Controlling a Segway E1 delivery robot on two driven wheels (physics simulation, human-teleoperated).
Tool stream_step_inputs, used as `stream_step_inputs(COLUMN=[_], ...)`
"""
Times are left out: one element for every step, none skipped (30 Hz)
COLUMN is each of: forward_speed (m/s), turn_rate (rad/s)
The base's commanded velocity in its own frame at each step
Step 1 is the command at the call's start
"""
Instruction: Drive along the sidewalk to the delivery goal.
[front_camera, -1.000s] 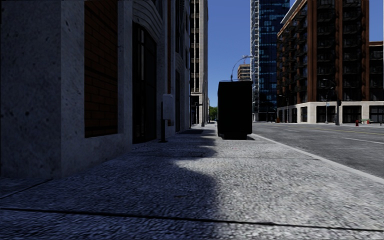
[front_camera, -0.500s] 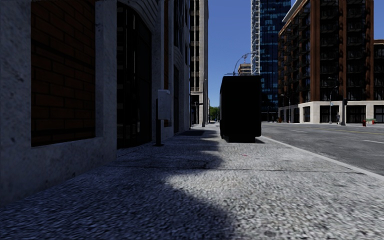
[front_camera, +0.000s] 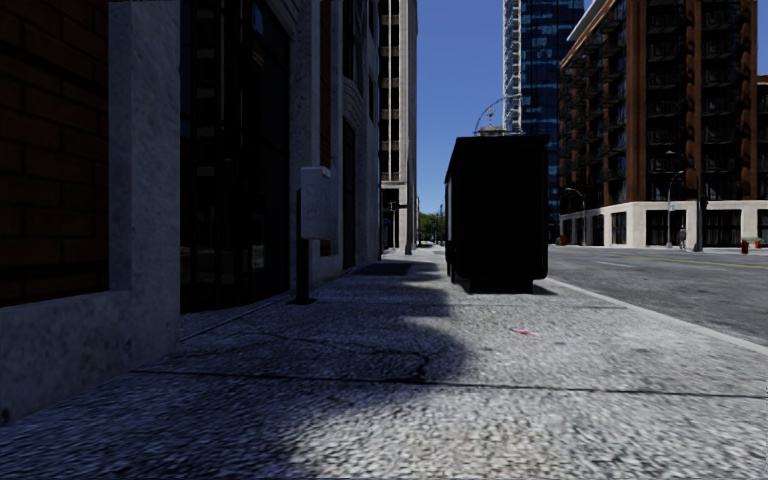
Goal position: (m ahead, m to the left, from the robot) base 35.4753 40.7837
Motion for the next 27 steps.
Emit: stream_step_inputs(forward_speed=[2.00, 2.00, 2.00, 2.00, 2.00, 2.00, 2.00, 2.00, 2.00, 2.00, 2.00, 2.00, 2.00, 2.00, 2.00, 2.00, 2.00, 2.00, 2.00, 2.00, 2.00, 2.00, 2.00, 2.00, 2.00, 2.00, 2.00], turn_rate=[0.00, 0.00, 0.00, 0.00, 0.00, 0.00, 0.00, 0.00, 0.00, 0.00, 0.00, 0.00, 0.00, 0.00, 0.00, 0.00, 0.00, 0.00, 0.00, 0.00, 0.00, 0.00, 0.00, 0.00, 0.00, 0.00, 0.00])
